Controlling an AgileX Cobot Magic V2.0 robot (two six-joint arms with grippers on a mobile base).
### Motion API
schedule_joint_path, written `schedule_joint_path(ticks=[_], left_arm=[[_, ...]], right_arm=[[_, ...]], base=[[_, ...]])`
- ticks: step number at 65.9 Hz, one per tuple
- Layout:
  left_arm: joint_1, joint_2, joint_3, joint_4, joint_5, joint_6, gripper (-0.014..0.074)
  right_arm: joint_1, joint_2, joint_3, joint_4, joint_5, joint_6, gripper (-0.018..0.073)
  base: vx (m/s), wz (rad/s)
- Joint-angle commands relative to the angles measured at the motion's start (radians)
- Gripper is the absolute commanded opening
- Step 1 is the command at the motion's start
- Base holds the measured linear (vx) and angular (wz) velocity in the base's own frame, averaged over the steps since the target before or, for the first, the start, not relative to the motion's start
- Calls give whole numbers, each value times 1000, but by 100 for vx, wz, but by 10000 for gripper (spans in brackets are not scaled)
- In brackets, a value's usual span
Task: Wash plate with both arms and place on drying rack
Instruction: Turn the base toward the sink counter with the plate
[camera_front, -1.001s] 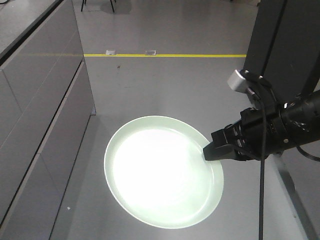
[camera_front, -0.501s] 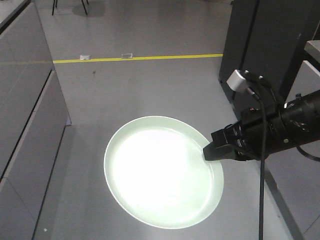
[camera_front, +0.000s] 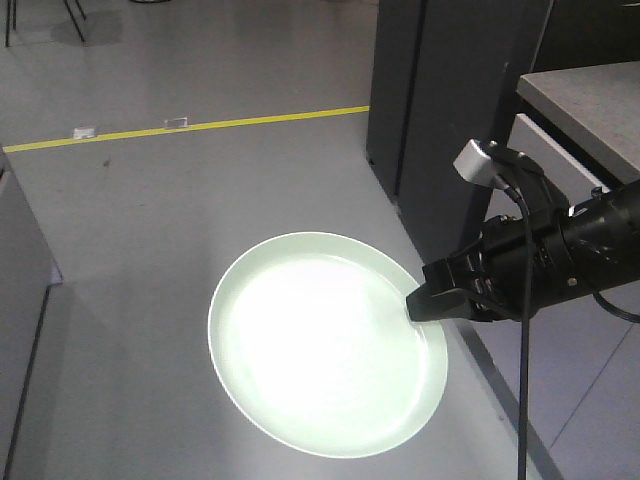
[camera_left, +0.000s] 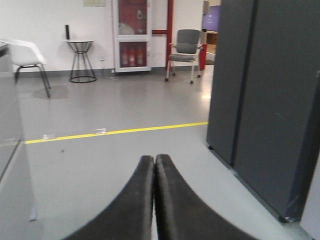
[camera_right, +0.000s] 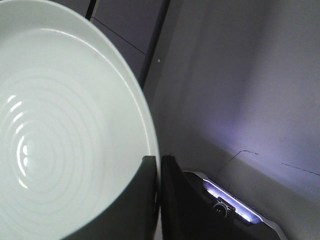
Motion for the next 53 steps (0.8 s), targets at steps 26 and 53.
schedule_joint_path(ticks=[26,53], left_arm=[[-7,-15,-25,-2,-73,-12,-7],[-7,-15,-25,-2,-73,-12,-7]], right_arm=[[-3,-31,-24,50,-16,-4,-9],[-3,-31,-24,50,-16,-4,-9]], base=[[9,-37],[10,-38]])
